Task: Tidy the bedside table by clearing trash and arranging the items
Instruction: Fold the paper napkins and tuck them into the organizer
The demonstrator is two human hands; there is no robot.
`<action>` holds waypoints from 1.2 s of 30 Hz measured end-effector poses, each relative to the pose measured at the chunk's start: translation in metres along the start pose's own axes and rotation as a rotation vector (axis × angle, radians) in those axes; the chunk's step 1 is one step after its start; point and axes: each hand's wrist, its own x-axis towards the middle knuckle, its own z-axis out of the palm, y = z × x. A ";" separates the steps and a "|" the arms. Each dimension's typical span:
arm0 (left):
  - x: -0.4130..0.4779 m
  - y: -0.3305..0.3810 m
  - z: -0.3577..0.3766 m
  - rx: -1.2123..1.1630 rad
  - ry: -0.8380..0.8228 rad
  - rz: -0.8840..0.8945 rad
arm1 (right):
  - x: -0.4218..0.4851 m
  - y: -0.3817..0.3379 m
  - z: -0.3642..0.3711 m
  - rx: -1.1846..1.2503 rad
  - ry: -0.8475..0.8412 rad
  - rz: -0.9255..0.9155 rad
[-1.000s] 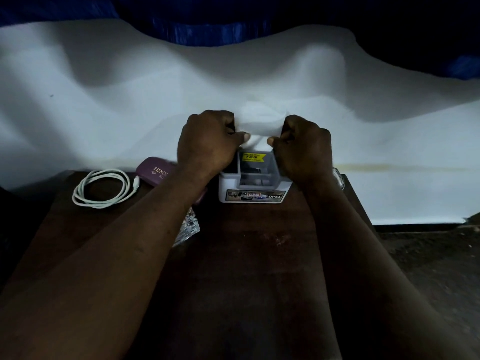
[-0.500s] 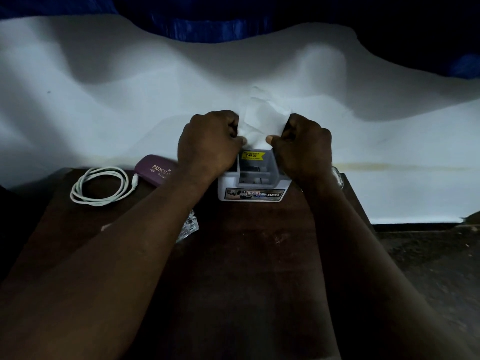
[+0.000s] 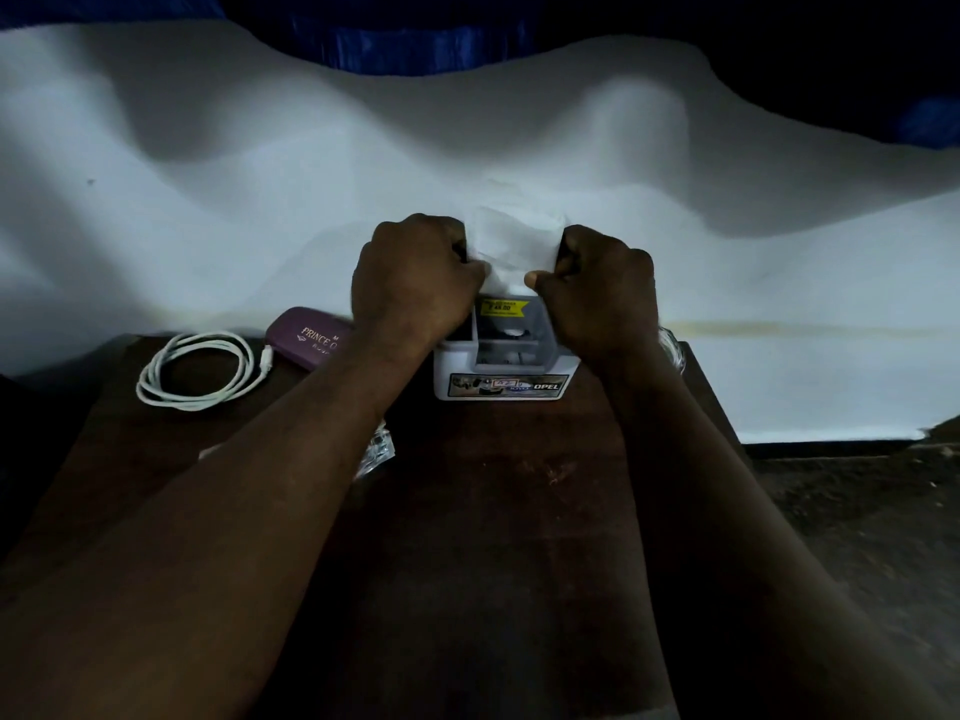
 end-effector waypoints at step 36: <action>-0.005 0.009 -0.012 -0.196 0.114 -0.046 | -0.007 -0.010 -0.014 0.252 0.126 0.059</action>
